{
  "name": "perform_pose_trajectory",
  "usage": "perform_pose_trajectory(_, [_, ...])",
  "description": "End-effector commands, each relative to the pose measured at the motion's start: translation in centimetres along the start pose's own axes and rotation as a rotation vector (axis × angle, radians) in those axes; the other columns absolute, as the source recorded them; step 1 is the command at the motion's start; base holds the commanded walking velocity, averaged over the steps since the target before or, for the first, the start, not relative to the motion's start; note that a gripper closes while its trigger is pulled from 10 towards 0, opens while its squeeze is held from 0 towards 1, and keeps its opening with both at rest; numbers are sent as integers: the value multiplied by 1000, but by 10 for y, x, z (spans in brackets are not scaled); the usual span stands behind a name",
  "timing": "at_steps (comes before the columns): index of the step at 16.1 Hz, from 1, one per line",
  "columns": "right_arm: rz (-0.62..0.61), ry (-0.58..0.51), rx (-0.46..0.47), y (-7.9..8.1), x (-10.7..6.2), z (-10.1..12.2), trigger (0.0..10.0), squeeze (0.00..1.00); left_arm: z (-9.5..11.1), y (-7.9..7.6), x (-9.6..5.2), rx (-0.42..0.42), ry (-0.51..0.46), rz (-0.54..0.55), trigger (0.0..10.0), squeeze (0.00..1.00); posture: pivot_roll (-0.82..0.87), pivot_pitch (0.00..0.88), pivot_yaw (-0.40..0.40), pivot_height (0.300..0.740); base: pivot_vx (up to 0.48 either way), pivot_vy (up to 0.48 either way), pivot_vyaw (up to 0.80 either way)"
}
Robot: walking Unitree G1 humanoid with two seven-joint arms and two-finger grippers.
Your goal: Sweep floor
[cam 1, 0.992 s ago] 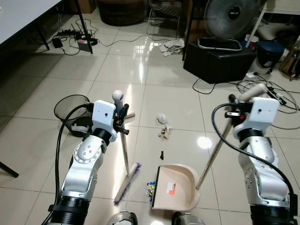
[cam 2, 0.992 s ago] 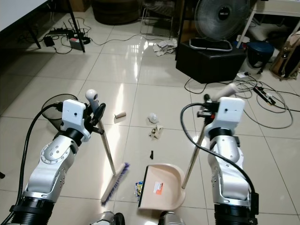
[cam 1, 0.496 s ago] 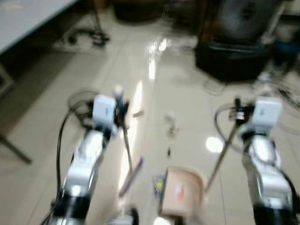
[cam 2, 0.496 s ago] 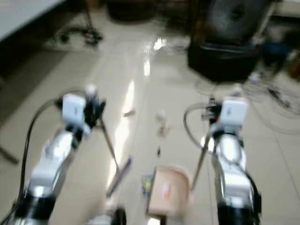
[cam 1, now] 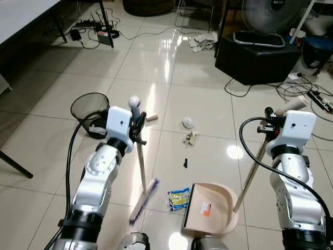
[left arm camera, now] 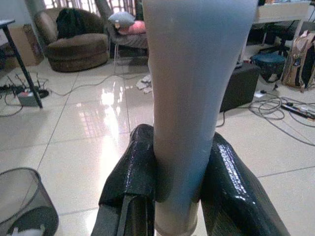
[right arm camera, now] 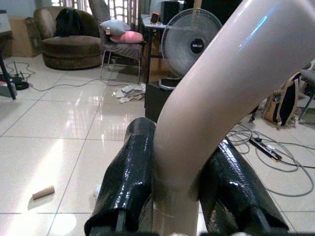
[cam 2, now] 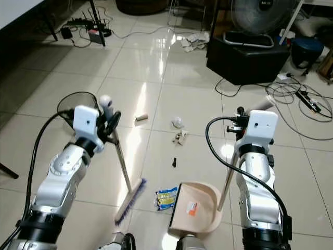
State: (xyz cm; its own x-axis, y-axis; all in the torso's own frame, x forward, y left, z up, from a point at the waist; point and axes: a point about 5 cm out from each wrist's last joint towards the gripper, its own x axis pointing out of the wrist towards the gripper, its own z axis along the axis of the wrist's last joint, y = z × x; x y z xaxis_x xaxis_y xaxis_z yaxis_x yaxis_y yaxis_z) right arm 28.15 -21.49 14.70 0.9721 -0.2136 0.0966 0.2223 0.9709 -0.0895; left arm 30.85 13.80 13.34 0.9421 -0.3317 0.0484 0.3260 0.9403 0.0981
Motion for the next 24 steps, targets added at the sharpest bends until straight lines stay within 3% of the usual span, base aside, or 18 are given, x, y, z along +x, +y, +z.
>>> perform_pose_trajectory(1, [-9,-62,-15,-2,1,12,10000,0,7,0,3,13,-31,-2,10000,0,-34,104,30,740,0,0,0])
perform_pose_trajectory(5, [-16,-56,-50,-5,-1,3,10000,0,8,9,6,31,-55,71,10000,0,-18,96,35,740,0,0,0])
perform_pose_trajectory(7, [-17,-97,-202,-12,10,8,10000,0,16,21,19,20,-90,164,10000,0,-26,104,41,740,0,0,0])
perform_pose_trajectory(11, [-2,-120,-236,-25,19,9,10000,0,30,32,27,58,-154,182,10000,0,8,163,33,740,0,0,0])
perform_pose_trajectory(13, [27,-142,-267,-23,20,-4,10000,0,20,43,27,-62,-151,235,10000,0,7,193,37,740,0,0,0])
perform_pose_trajectory(14, [28,-150,-262,-22,21,-6,10000,0,18,44,28,-82,-148,252,10000,0,13,201,37,740,0,0,0])
perform_pose_trajectory(16, [62,-182,-280,-17,25,-9,10000,0,14,45,29,-105,-140,276,10000,0,35,225,39,740,0,0,0])
perform_pose_trajectory(18, [109,-226,-287,-6,33,-7,10000,0,28,57,25,-30,-246,355,10000,0,42,243,56,740,0,0,0])
perform_pose_trajectory(22, [178,-300,-281,9,42,0,10000,0,27,58,28,-26,-251,324,10000,0,81,267,31,740,0,0,0])
perform_pose_trajectory(24, [235,-299,-286,23,47,-7,10000,0,27,57,35,-37,-245,277,10000,0,111,300,41,740,0,0,0])
